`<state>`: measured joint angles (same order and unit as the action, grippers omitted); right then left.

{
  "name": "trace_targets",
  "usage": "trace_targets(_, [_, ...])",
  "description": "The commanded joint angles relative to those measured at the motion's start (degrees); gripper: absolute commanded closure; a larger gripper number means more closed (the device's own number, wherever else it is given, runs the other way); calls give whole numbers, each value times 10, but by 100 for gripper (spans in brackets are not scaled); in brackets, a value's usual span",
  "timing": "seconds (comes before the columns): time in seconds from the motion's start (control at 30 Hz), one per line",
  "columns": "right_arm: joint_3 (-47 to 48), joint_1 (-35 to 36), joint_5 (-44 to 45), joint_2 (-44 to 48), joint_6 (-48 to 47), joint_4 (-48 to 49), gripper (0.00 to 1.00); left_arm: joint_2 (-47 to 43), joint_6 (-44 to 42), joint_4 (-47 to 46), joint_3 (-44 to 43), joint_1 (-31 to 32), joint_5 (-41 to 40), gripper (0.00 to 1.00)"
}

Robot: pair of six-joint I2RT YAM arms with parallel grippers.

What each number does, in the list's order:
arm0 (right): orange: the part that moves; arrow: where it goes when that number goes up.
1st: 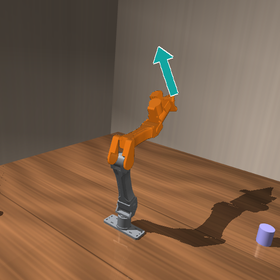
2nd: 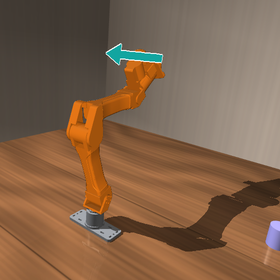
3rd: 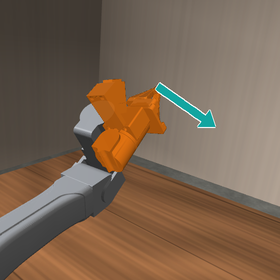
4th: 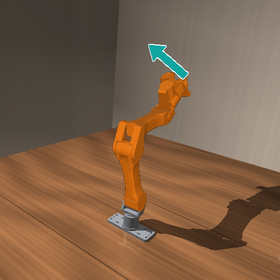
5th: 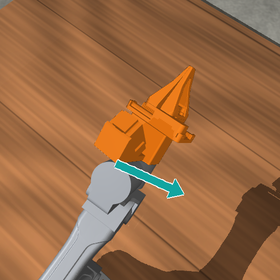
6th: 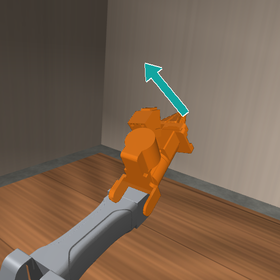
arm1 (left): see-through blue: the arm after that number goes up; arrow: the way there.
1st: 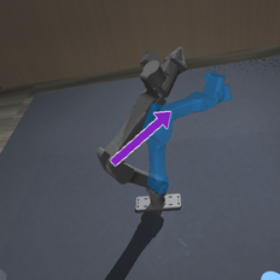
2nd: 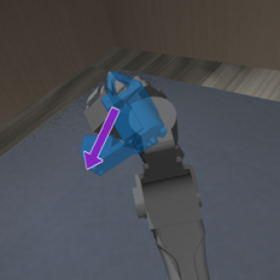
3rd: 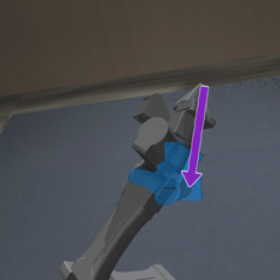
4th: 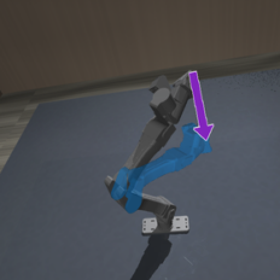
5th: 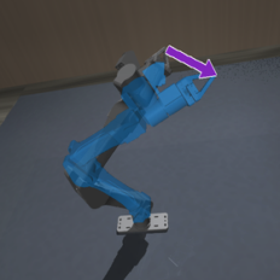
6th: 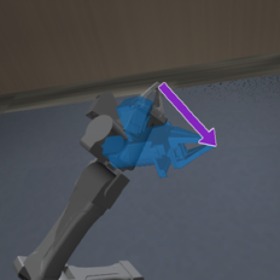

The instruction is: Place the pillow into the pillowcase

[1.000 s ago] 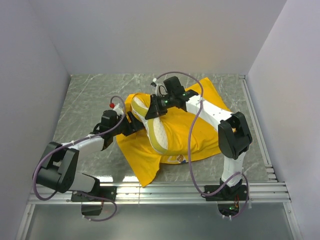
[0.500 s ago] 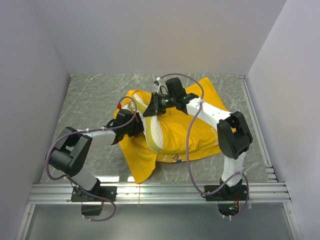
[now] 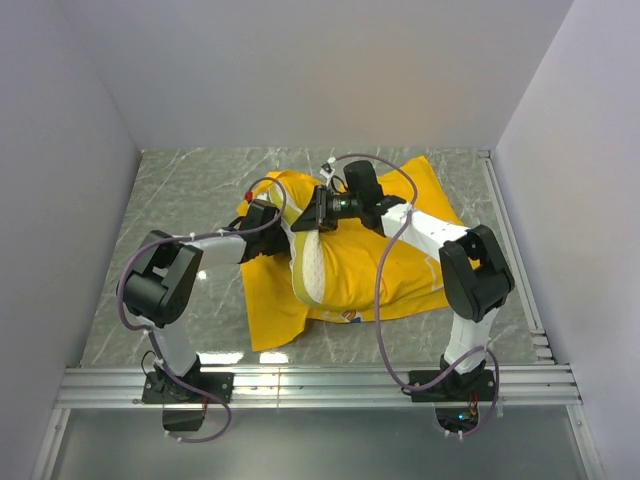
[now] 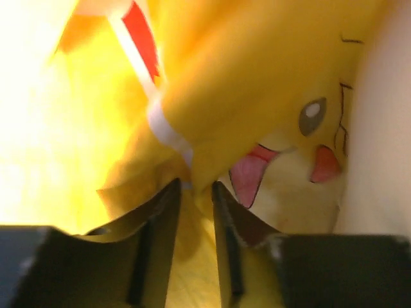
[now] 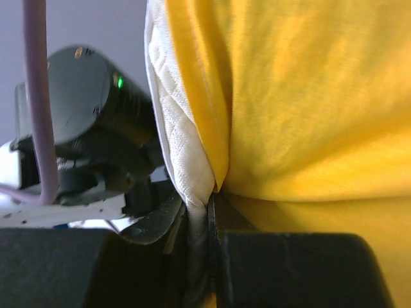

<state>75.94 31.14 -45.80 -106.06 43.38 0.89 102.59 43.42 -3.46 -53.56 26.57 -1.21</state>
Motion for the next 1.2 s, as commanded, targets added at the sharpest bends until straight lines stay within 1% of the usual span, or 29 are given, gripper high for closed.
trace_targets(0.0, [-14, 8, -96, 61, 68, 68, 100, 45, -54, 115, 15, -17, -33, 69])
trace_targets(0.03, [-11, 6, -90, 67, 64, 63, 100, 42, -61, 121, 19, -21, -34, 77])
trace_targets(0.17, [6, 3, -48, 67, -2, -4, 100, -11, -83, 114, 41, -45, -20, 93])
trace_targets(0.2, [7, 2, -40, 64, -29, -31, 100, -44, -88, 112, 45, -48, -21, 97])
trace_targets(0.23, [9, 2, -11, 59, -49, -51, 100, -61, -102, 110, 51, -49, -18, 100])
trace_targets(0.3, [12, 2, 12, 47, -94, -90, 100, -109, -119, 114, 57, -61, -7, 100])
trace_targets(0.37, [10, -1, 43, 42, -113, -110, 100, -138, -132, 127, 63, -72, -5, 100])
trace_targets(0.5, [-20, -14, 23, 45, -90, -72, 100, -204, -163, 135, 85, -90, 13, 100])
trace_targets(0.53, [-25, -14, 19, 45, -84, -67, 100, -215, -168, 129, 102, -92, 42, 100])
trace_targets(0.6, [-34, -14, -15, 32, -52, -26, 100, -241, -172, 114, 118, -98, 69, 100])
trace_targets(0.67, [-40, -14, -31, 15, -32, -10, 100, -265, -169, 102, 139, -99, 95, 100])
trace_targets(0.77, [-37, -13, -30, -24, -37, -11, 100, -283, -166, 96, 148, -103, 122, 100])
trace_targets(0.83, [-48, -12, -31, -53, -31, -10, 100, -291, -171, 88, 153, -103, 126, 100])
trace_targets(0.9, [-56, -6, -43, -77, -13, 33, 100, -281, -177, 87, 150, -103, 141, 100])
trace_targets(0.97, [-66, -3, -52, -83, 2, 56, 100, -278, -182, 70, 148, -103, 188, 99])
trace_targets(1.0, [-68, -3, -53, -80, 13, 67, 100, -287, -172, 61, 154, -103, 201, 82])
trace_targets(1.07, [-63, -3, -60, -77, 19, 70, 100, -296, -168, 43, 157, -99, 211, 61])
trace_targets(1.1, [-61, -3, -61, -73, 20, 69, 100, -301, -162, 43, 158, -95, 204, 48])
trace_targets(1.17, [-56, -3, -66, -72, 33, 80, 100, -295, -158, 40, 154, -84, 186, 39])
